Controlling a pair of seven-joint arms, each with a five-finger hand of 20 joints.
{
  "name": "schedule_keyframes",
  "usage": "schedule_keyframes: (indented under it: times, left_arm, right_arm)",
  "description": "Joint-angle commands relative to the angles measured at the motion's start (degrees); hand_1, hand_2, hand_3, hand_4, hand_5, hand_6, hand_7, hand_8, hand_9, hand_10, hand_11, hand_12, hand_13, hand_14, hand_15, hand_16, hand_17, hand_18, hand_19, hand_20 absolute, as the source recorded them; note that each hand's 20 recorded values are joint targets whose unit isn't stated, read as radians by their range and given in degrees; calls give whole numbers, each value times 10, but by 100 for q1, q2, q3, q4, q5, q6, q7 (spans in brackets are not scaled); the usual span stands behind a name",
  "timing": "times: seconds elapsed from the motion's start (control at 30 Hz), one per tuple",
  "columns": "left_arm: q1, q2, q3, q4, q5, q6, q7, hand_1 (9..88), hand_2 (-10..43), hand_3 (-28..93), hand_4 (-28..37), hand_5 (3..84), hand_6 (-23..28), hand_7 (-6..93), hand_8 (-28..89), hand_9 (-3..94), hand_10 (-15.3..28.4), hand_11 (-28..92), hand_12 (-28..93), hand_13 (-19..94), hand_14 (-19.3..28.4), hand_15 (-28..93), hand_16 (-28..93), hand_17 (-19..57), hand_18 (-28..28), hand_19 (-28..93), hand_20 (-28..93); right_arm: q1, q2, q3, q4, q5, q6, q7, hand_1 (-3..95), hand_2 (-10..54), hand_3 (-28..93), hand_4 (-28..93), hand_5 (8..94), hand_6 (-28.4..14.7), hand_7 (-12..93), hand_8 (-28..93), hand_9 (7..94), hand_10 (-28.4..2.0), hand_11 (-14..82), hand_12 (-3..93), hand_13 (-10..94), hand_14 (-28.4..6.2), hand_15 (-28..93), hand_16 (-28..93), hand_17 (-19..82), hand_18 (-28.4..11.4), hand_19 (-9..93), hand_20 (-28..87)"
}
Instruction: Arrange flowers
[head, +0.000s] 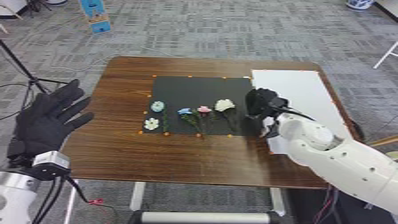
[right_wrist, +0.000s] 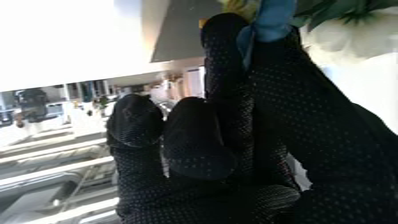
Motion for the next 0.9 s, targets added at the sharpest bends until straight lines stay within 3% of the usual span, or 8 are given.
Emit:
schedule_keyframes:
  times: [0.03, 0.3, 0.7, 0.73, 0.8, 0.9]
  left_arm:
    - [-48, 34, 32, 34, -26, -54, -44, 198, -43, 677, -283, 285, 34, 133, -74, 214, 102, 112, 165, 176, 133, 118, 58, -129, 230, 392, 67]
    - [-26, 21, 14, 21, -3, -50, -39, 200, -42, 677, -283, 285, 33, 133, -73, 214, 103, 112, 165, 177, 134, 118, 58, -129, 230, 392, 67]
    - [66, -31, -46, -21, -29, -31, -33, 200, -39, 680, -283, 283, 32, 133, -74, 214, 102, 112, 166, 177, 134, 118, 58, -129, 230, 393, 67]
    - [71, -32, -48, -23, -23, -40, -25, 201, -39, 680, -283, 283, 32, 133, -74, 214, 102, 112, 165, 177, 134, 118, 58, -129, 230, 392, 67]
    - [50, -27, -39, -12, -23, -50, -36, 200, -39, 680, -283, 283, 32, 134, -73, 215, 102, 111, 165, 177, 133, 119, 58, -129, 230, 392, 67]
    - [51, -35, -44, -11, -25, -35, -34, 201, -37, 677, -283, 283, 32, 134, -74, 214, 102, 111, 165, 177, 133, 120, 58, -129, 231, 393, 67]
  right_arm:
    - [24, -156, 6, -55, -53, 43, -116, 530, -95, 805, -283, 682, 37, 523, 80, 844, -27, 193, 521, 743, -30, 842, 375, 419, -186, 918, 518]
    - [-37, -118, 98, -119, -132, -201, -26, 524, -95, 805, -283, 669, 37, 522, 86, 838, -27, 189, 529, 736, -30, 846, 380, 411, -187, 920, 520]
    - [-181, -25, 368, -210, -231, -321, -89, 442, -95, 769, -283, 545, 28, 507, 54, 719, -54, 274, 536, 714, -38, 866, 371, 390, -192, 920, 537]
    - [149, 89, -100, -212, -16, -99, -20, 436, -95, 767, -283, 545, 28, 497, 51, 718, -54, 275, 536, 714, -39, 866, 371, 390, -192, 921, 537]
    - [48, 79, 68, -237, -131, -203, -54, 417, -95, 773, -283, 548, 25, 458, 49, 705, -58, 307, 508, 714, -40, 867, 369, 390, -193, 921, 538]
    - [855, 313, -1009, -280, 282, 212, 88, 387, -95, 787, -283, 555, 28, 407, -1, 687, -65, 363, 458, 714, -39, 868, 370, 388, -195, 922, 539]
